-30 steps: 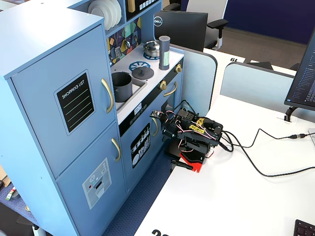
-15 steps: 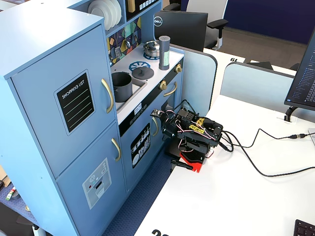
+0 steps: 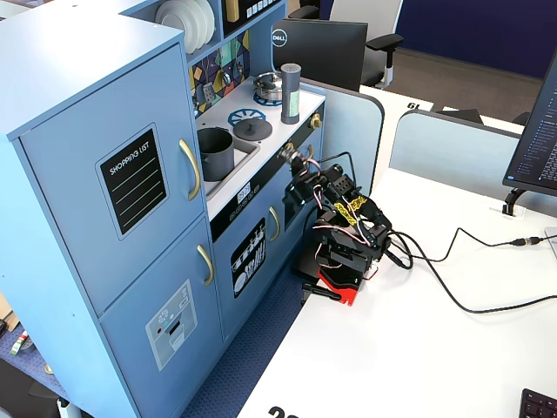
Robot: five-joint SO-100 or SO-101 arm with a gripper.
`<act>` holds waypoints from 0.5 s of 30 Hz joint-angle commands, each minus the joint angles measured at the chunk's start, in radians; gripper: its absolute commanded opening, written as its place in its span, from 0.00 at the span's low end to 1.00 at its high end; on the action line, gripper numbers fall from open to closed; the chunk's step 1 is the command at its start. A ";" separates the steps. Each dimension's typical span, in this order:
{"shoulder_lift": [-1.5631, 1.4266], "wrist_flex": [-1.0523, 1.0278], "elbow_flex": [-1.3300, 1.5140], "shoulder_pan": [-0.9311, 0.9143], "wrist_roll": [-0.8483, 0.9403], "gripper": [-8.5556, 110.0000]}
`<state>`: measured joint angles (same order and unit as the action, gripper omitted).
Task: Put salt in the gray recipient
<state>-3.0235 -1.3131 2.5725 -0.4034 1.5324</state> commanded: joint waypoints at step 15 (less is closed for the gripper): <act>0.222 0.795 -0.179 -0.463 -0.005 0.07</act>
<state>-2.8685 -0.6811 2.4590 -0.8360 1.5171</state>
